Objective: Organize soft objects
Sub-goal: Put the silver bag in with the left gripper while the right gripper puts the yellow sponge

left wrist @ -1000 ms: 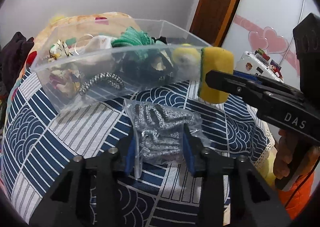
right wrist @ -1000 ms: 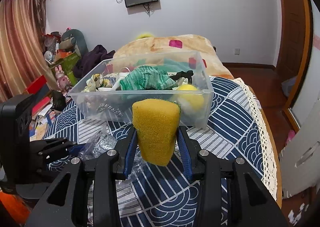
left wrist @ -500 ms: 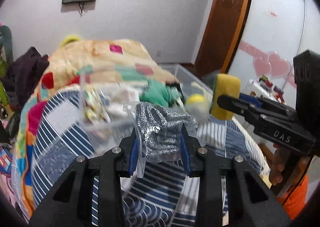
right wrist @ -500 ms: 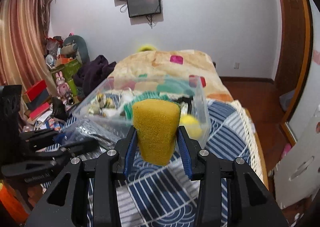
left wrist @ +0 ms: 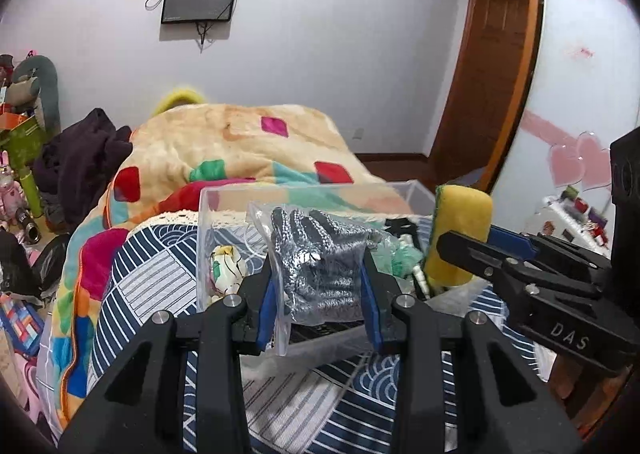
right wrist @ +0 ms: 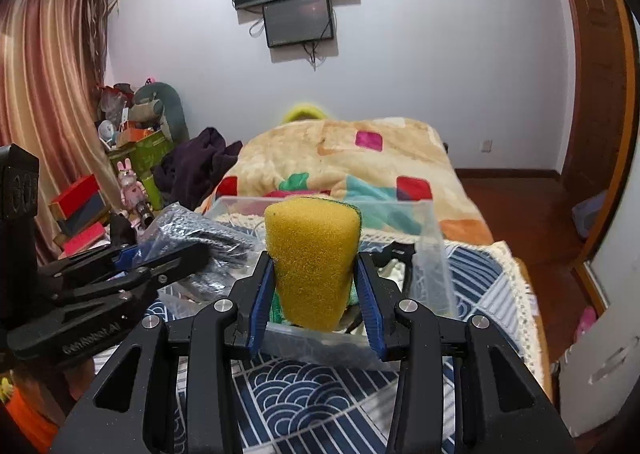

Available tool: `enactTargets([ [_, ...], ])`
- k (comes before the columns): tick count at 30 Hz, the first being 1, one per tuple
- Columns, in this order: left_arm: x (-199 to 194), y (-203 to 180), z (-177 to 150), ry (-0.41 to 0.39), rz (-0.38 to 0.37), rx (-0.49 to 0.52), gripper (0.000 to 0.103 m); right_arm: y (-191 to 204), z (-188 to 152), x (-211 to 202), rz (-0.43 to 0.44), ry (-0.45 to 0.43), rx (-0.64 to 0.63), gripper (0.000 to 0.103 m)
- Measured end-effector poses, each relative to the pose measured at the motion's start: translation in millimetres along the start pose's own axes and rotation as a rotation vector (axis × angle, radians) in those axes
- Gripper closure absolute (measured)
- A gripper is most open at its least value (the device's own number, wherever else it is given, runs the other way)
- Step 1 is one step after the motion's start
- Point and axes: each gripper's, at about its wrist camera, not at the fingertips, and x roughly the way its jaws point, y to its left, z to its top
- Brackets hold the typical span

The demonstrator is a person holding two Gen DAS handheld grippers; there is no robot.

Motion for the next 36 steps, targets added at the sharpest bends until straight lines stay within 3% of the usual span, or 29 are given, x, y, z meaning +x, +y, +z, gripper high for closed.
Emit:
enactTargets([
  [8, 29.2, 3.9, -10.5, 0.073, 0.006, -0.012, 0.067, -4.4, -11.6, 36.3, 0.004, 0.109, 0.02, 0.066],
  [12, 29.7, -1.5, -14.0, 0.066, 0.026, 0.017, 0.067, -2.4, -14.7, 36.5, 0.004, 0.125, 0.014, 0.066],
  [17, 30.1, -1.2, -16.6, 0.081, 0.055, 0.028, 0.056, 0.2, -14.2, 33.5, -0.023, 0.124, -0.015, 0.061],
  [19, 26.7, 3.9, -18.2, 0.085, 0.048, 0.007, 0.054, -0.3, -13.9, 33.1, -0.034, 0.121, -0.018, 0.056],
  [21, 21.9, 5.0, -19.2, 0.087, 0.026, -0.001, 0.052, -4.4, -14.0, 29.3, -0.017, 0.117, 0.003, 0.041],
  [23, 15.2, 4.8, -19.1, 0.076, 0.027, -0.003, 0.044, -10.1, -12.8, 27.6, -0.004, 0.108, 0.024, 0.038],
  [25, 7.6, 4.9, -18.5, 0.064, 0.018, -0.007, 0.04, -12.5, -11.4, 21.8, 0.007, 0.096, 0.034, 0.038],
  [36, -50.0, -1.3, 0.5, -0.066, -0.003, 0.002, 0.039, -3.9, 5.0, -26.4, 0.0, -0.035, -0.004, 0.037],
])
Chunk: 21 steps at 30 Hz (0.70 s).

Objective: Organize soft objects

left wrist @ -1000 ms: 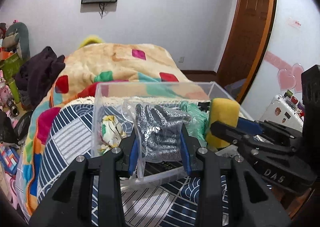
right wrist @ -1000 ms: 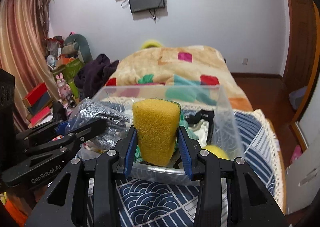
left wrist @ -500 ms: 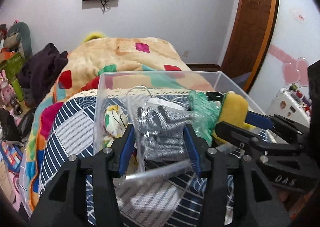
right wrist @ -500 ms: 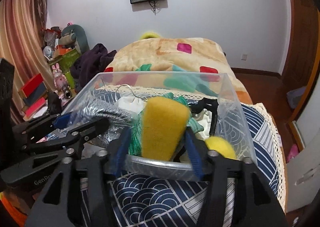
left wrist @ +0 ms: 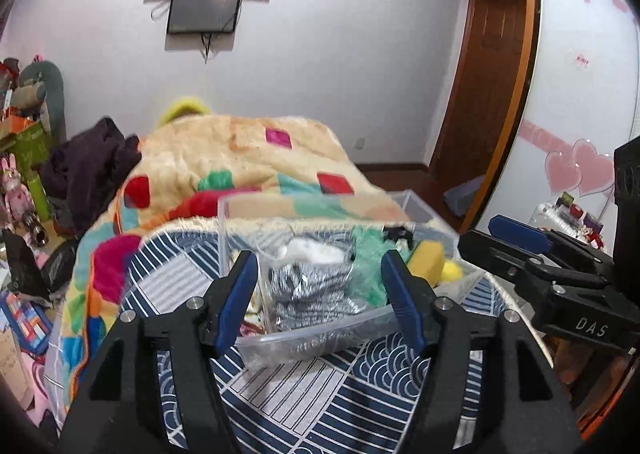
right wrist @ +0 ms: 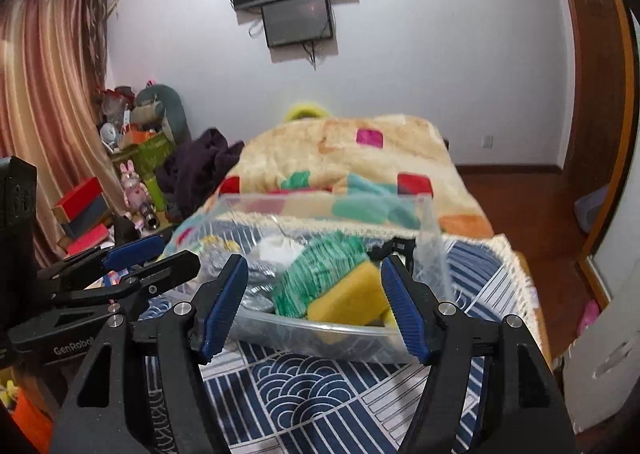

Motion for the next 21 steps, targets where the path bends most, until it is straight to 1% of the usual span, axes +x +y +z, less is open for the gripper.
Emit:
enactTargets([
  [5, -36.1, -6.5, 12.8, -0.09, -0.015, 0.015, 0.039, 7.4, 11.9, -28.6, -0.01, -0.096, -0.026, 0.036],
  [8, -58.9, -13.2, 18.5, -0.15, -0.011, 0.039, 0.037, 11.6, 16.3, -45.6, -0.019, -0.159, -0.038, 0.031],
  [12, -80.7, -21.1, 24.8, -0.197, -0.024, 0.062, 0.036, 13.1, 22.2, -63.8, -0.021, -0.224, -0.041, 0.031],
  [13, -84.0, -21.9, 25.4, -0.206, -0.024, 0.065, 0.031, 14.0, 23.0, -67.1, -0.022, -0.234, -0.041, 0.03],
  [14, -89.0, -23.5, 25.8, -0.221, -0.021, 0.069, 0.022, 14.8, 23.6, -70.4, -0.024, -0.245, -0.042, 0.028],
  [15, -93.8, -24.9, 25.7, -0.239, -0.016, 0.073, 0.02, 15.4, 22.9, -73.6, -0.025, -0.254, -0.043, 0.022],
  [17, -101.9, -27.7, 25.5, -0.268, 0.0, 0.086, 0.015, 18.1, 23.6, -78.9, -0.036, -0.281, -0.047, 0.017],
  [18, -105.4, -29.2, 25.2, -0.279, 0.007, 0.092, 0.013, 19.7, 24.2, -79.7, -0.038, -0.287, -0.05, 0.017],
  [20, -110.2, -30.2, 24.4, -0.288, 0.011, 0.092, 0.004, 23.3, 25.1, -83.0, -0.039, -0.297, -0.059, 0.017],
  [21, -112.5, -30.2, 24.3, -0.292, 0.01, 0.088, 0.002, 24.3, 25.3, -83.5, -0.043, -0.302, -0.062, 0.015],
])
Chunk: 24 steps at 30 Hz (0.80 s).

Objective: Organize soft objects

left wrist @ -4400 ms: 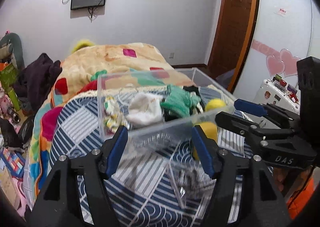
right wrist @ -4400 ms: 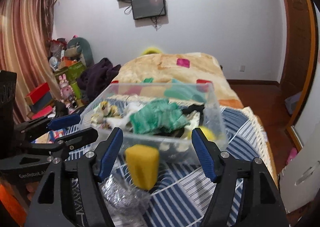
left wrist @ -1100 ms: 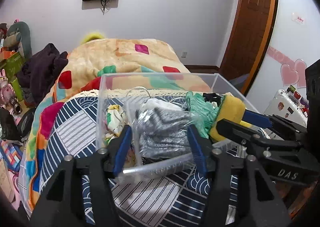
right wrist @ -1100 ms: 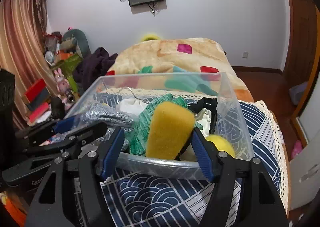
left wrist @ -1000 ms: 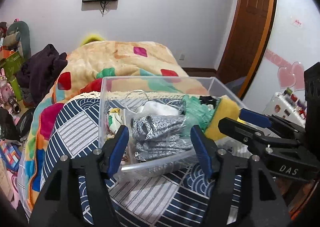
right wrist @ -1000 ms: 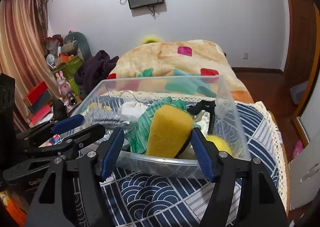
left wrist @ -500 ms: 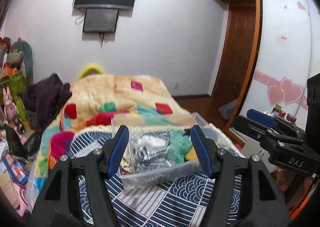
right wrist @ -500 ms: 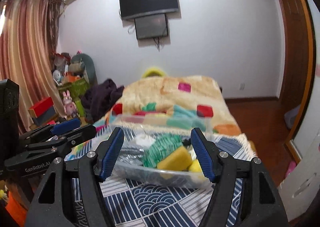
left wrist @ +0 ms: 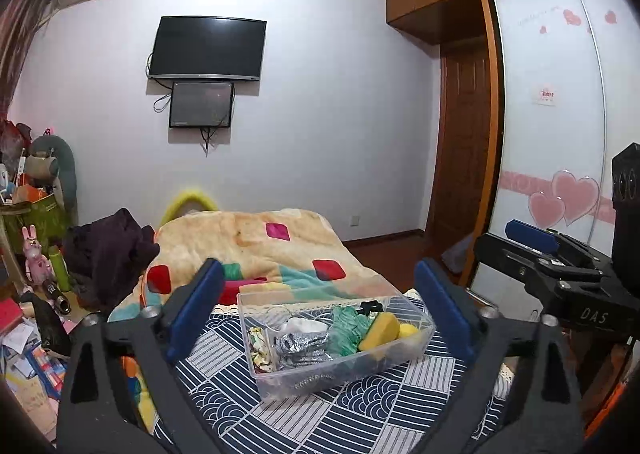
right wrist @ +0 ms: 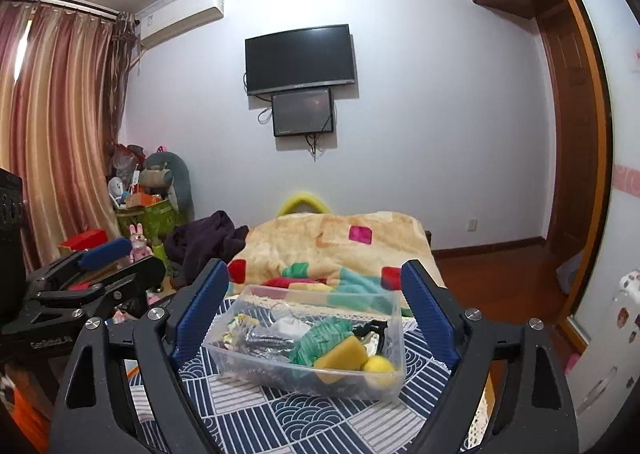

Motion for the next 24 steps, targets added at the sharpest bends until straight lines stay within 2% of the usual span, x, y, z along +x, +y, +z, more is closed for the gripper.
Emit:
enactTargets([
  [1, -2.2, -0.1, -0.2, -0.002, -0.003, -0.002, 0.002, -0.3, -0.1, -1.0, -0.003, -0.004, -0.002, 0.014],
  [3, -4.9, -0.3, -0.3, -0.002, -0.007, 0.0, 0.002, 2.0, 0.3, -2.4, -0.015, -0.019, -0.007, 0.003],
  [5, -6.8, 0.2, -0.3, -0.003, -0.004, -0.001, 0.001, 2.0, -1.7, -6.4, -0.028, -0.034, -0.008, 0.0],
  [24, -8.1, 0.5, -1.5, 0.004, -0.005, -0.005, 0.001, -8.2, -4.8, -15.3, -0.023, -0.04, 0.024, 0.0],
])
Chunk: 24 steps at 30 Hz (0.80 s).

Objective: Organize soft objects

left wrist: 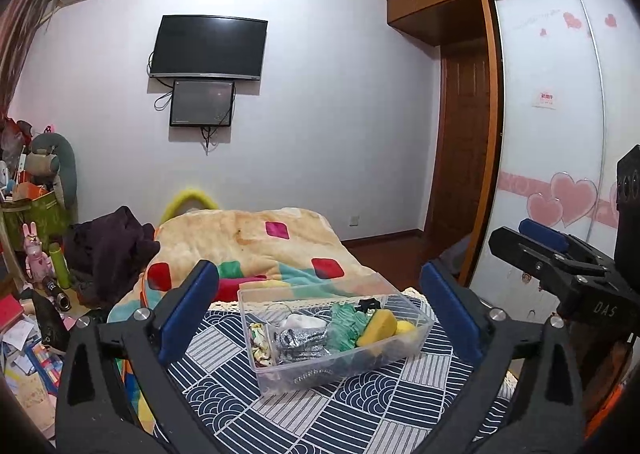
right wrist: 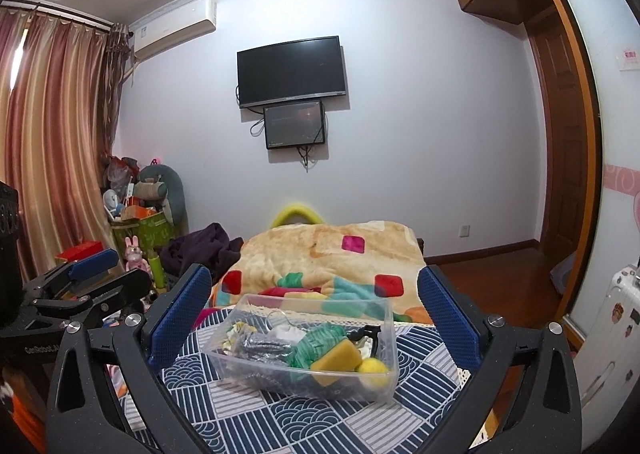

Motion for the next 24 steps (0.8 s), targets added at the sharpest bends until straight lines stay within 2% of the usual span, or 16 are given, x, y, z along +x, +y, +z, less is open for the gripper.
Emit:
enactTargets([
  [24, 0.5, 1.2, -5.2, 0.008, -0.007, 0.007, 0.0, -0.4, 1.5, -1.2, 0.001, 0.0, 0.005, 0.0],
])
